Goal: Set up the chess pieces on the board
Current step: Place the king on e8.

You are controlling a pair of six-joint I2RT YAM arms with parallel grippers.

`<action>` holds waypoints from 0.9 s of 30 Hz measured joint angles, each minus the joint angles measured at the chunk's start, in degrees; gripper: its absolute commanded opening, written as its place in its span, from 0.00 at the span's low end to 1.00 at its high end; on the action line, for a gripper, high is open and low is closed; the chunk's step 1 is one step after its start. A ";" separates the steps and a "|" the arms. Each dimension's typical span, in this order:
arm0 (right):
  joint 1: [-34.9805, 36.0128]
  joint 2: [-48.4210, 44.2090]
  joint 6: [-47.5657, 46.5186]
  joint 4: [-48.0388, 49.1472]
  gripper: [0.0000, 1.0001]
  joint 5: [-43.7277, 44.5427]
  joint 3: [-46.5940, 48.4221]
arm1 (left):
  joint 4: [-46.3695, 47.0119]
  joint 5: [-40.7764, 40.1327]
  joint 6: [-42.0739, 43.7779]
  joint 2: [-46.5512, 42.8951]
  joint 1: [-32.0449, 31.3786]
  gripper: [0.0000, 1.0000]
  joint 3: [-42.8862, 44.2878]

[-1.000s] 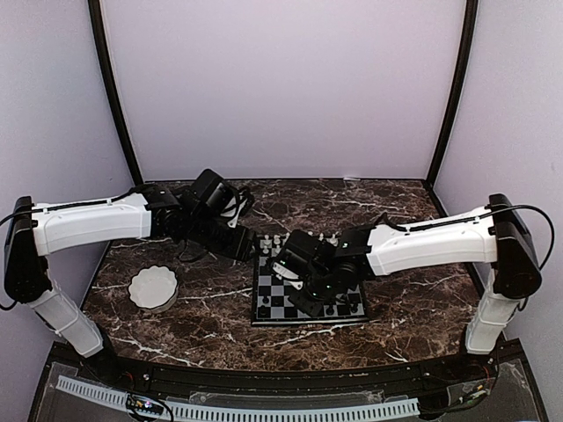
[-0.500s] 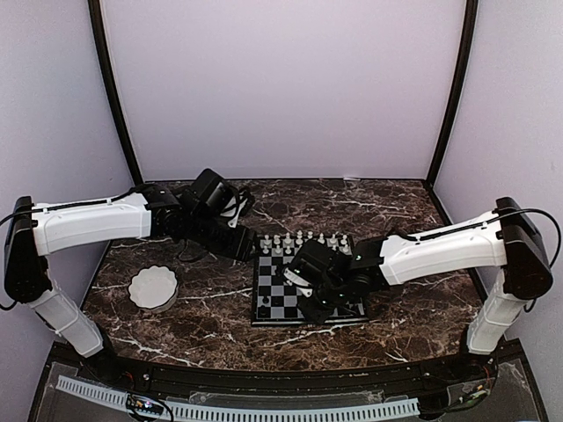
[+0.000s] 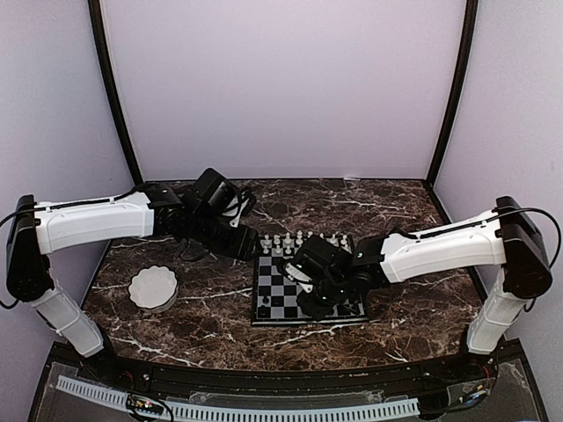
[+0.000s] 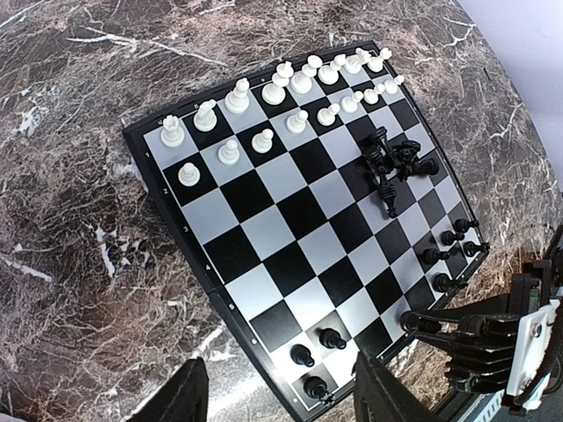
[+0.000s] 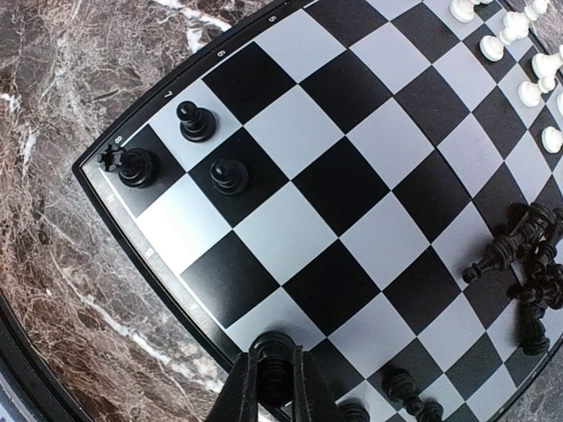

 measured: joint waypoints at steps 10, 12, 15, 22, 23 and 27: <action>-0.46 0.02 -0.02 0.20 0.11 -1.01 0.00 | -0.02 0.13 0.22 1.03 0.00 0.58 0.31; -0.46 0.02 -0.04 0.22 0.11 -1.11 0.00 | -0.11 0.22 0.24 1.18 0.00 0.58 0.42; -0.63 0.02 -0.15 0.24 0.12 -1.29 0.00 | -0.20 0.39 0.24 1.46 0.00 0.58 0.96; -1.01 0.26 -0.37 0.39 0.17 -1.60 0.00 | -0.22 0.44 0.24 1.60 0.00 0.58 1.07; -1.01 0.39 -0.46 0.46 0.17 -1.73 0.00 | -0.22 0.46 0.24 1.62 0.00 0.58 1.07; -1.07 1.03 -0.74 0.66 0.18 -2.12 0.00 | -0.26 0.46 0.24 1.66 0.00 0.58 1.07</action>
